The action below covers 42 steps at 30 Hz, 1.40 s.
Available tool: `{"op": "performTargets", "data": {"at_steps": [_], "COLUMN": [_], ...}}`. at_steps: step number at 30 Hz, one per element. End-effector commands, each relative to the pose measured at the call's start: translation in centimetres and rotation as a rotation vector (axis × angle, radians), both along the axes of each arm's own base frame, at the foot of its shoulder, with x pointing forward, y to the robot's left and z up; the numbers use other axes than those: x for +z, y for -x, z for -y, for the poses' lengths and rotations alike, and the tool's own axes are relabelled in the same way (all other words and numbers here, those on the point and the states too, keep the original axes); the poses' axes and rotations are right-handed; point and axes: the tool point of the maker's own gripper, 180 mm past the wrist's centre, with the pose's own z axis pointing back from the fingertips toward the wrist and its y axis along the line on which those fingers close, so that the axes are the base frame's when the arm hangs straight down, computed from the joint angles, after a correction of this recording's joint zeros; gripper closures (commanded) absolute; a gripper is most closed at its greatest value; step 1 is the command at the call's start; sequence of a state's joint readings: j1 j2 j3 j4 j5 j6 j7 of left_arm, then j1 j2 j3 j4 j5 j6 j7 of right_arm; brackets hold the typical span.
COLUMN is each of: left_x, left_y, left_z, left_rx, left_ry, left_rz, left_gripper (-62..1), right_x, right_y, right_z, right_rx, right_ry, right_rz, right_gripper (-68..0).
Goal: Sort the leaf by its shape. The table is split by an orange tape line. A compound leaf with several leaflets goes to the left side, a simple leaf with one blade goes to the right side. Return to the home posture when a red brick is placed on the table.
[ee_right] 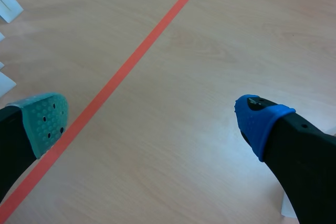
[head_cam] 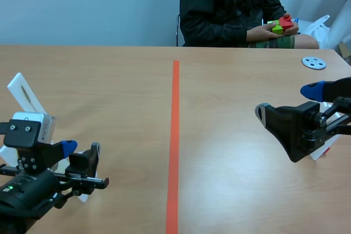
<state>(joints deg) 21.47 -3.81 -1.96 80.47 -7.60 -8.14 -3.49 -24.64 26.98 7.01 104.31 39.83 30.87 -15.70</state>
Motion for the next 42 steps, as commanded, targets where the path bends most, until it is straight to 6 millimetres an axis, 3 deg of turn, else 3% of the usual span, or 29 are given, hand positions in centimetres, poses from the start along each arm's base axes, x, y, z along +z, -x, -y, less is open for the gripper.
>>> {"op": "performTargets", "data": {"at_steps": [1, 9, 13, 15, 20, 21, 29, 42], "left_x": [2.0, 8.7, 10.8, 11.3, 11.5, 11.5, 12.2, 11.6], "left_y": [-0.3, 0.5, 1.9, 2.8, 3.8, 3.8, 3.8, 3.9], "left_z": [0.2, 1.9, 3.4, 4.3, 4.7, 4.7, 4.9, 4.9], "left_rx": [0.0, -0.085, -0.208, -0.289, -0.383, -0.389, -0.377, -0.38], "left_ry": [0.017, 0.022, -0.011, -0.03, -0.086, -0.08, 0.041, 0.026], "left_rz": [0.046, 0.141, 0.135, 0.126, 0.115, 0.114, 0.11, 0.076], "left_gripper": [-31.3, -31.3, -31.4, -34.5, -60.5, -62.3, -62.3, -62.3], "right_x": [1.2, 1.2, 1.2, 1.2, 1.2, 1.2, 1.3, 1.4], "right_y": [-0.5, -0.5, -0.5, -0.5, -0.5, -0.5, -0.5, -0.5], "right_z": [0.1, 0.1, 0.1, 0.1, 0.1, 0.1, 0.1, 0.0], "right_rx": [-0.004, -0.004, -0.003, -0.003, -0.004, -0.003, -0.004, -0.004], "right_ry": [-0.007, -0.008, -0.007, -0.007, -0.006, -0.005, -0.013, -0.032], "right_rz": [0.042, 0.042, 0.041, 0.041, 0.041, 0.041, 0.042, 0.042], "right_gripper": [-67.9, -67.9, -67.9, -67.9, -67.9, -67.9, -67.9, -67.9]}}
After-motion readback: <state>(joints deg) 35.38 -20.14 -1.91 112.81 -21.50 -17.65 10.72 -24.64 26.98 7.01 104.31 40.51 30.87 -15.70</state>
